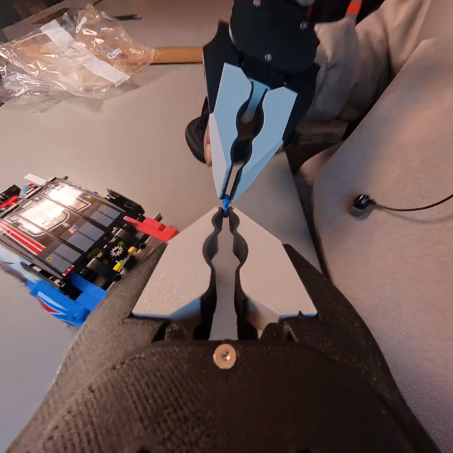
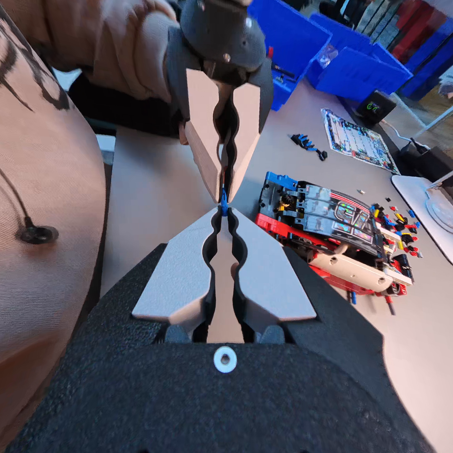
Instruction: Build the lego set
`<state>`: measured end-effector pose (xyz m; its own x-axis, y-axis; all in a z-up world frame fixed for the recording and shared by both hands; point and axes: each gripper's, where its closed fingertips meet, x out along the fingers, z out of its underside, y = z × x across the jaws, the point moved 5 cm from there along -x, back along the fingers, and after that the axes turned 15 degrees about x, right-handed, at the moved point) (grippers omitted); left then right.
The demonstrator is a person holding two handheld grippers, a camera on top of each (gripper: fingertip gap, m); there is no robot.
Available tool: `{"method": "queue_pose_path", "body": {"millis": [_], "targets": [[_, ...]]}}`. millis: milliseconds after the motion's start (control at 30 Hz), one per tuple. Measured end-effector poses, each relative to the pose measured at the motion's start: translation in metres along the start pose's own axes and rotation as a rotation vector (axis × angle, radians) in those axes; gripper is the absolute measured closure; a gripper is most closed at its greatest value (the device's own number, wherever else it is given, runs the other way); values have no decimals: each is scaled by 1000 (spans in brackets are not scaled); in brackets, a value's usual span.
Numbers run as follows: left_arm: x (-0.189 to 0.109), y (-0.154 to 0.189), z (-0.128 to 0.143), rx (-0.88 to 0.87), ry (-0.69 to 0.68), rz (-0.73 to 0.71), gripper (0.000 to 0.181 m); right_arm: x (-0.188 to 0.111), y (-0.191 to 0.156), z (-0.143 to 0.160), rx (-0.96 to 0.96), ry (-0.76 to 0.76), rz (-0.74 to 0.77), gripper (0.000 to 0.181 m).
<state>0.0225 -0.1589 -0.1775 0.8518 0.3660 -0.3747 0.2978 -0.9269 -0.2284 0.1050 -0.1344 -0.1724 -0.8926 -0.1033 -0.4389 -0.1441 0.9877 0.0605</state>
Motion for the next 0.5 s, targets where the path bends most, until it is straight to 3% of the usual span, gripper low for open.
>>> {"method": "queue_pose_path", "body": {"millis": [33,167,500], "targets": [[-3,0,-3,-44,67,24,179,-3,-1,-4,29,48,-24,179],[-8,-1,-12,-166,225,93,179,-11,-4,-14,73,162,-70,178],[-6,-4,-14,-193,256,97,179,-11,-2,-14,84,184,-76,179]]}}
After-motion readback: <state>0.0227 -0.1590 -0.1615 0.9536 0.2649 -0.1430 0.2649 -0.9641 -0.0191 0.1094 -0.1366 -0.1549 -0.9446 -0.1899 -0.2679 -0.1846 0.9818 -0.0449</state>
